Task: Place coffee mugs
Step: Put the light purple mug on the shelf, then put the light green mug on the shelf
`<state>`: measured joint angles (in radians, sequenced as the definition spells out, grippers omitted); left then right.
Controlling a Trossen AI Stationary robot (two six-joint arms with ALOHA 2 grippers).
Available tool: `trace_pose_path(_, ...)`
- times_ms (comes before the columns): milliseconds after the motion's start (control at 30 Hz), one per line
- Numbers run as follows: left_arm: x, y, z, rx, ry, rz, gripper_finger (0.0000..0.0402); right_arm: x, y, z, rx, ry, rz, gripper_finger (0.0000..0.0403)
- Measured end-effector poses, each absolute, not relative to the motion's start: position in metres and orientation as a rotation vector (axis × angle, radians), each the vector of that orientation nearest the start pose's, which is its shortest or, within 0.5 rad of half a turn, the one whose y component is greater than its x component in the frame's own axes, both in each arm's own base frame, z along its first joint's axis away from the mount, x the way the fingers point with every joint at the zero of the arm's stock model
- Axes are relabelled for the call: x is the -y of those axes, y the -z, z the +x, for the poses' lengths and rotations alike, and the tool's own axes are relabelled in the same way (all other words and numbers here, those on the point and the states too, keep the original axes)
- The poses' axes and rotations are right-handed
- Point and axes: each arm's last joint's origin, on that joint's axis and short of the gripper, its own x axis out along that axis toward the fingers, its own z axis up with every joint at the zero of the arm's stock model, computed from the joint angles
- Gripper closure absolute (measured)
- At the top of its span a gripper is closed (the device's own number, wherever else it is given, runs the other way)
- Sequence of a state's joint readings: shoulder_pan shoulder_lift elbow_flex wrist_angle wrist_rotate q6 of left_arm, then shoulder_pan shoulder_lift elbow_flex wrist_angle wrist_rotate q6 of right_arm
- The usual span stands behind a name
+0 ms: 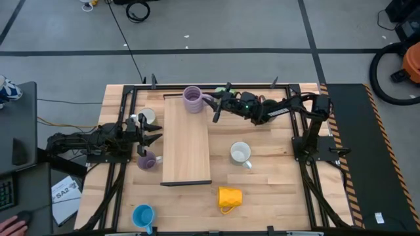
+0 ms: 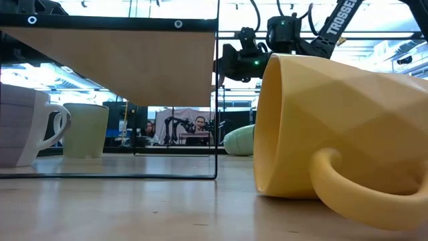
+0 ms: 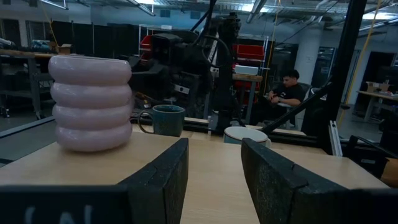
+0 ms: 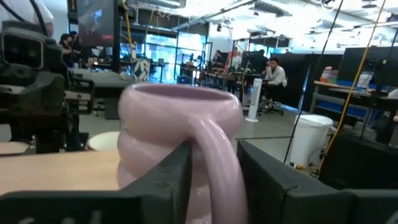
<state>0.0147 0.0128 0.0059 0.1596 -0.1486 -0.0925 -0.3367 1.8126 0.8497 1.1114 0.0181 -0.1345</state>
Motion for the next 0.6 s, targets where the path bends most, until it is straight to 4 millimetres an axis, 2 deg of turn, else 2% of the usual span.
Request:
trace_pose_path(333, -0.0057, -0.18, 0.0966, 0.161, -0.156, -0.103, 0.0246, 0.1227, -0.2059, 0.3472, 0.11, 0.364, -0.151, 0.0198)
trace_pose_path(600, -0.0057, -0.1799, 0.0966, 0.16, -0.156, -0.103, 0.0246, 0.1233, -0.2057, 0.3469, 0.107, 0.387, -0.149, 0.0184)
